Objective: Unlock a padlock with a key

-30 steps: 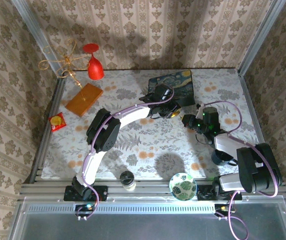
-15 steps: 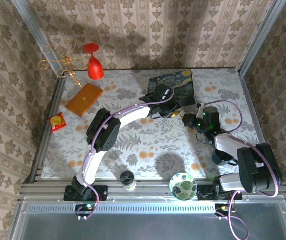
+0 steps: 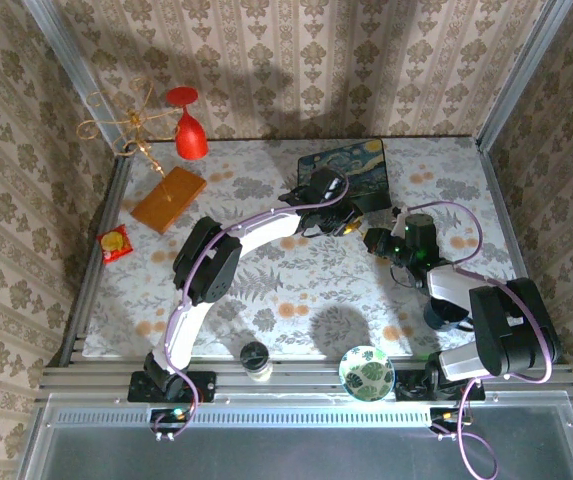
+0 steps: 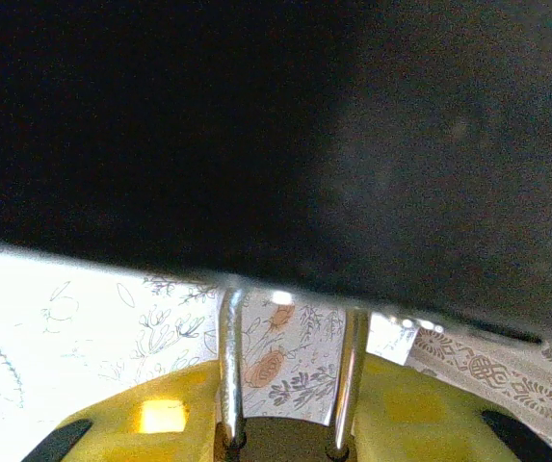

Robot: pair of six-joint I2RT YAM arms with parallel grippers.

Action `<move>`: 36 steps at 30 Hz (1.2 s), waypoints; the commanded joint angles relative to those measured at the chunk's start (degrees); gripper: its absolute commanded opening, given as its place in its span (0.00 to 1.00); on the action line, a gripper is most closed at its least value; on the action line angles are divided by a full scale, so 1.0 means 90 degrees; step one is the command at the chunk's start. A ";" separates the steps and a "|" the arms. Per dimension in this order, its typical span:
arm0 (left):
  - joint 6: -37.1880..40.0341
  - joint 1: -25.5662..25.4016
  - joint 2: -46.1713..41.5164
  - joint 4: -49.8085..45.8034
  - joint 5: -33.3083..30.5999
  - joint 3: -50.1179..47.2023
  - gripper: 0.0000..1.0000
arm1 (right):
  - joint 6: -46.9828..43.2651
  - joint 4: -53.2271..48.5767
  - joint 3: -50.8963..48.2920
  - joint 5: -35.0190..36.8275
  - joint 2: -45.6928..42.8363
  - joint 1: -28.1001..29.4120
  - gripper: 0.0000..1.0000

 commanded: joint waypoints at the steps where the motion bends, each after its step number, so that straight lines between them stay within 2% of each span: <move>1: -0.0454 -0.0043 0.0147 -0.0014 0.0605 -0.0086 0.00 | 0.0023 0.0203 -0.0080 -0.0040 -0.0070 -0.0035 0.00; 9: -0.0476 -0.0040 0.0171 0.0024 0.0613 -0.0056 0.00 | -0.0127 -0.0071 -0.0162 0.0078 -0.0529 -0.0035 0.00; 36: -0.0502 -0.0036 0.0162 0.0102 0.0644 -0.0062 0.00 | -0.0051 0.0143 -0.0153 0.0013 -0.0232 -0.0006 0.00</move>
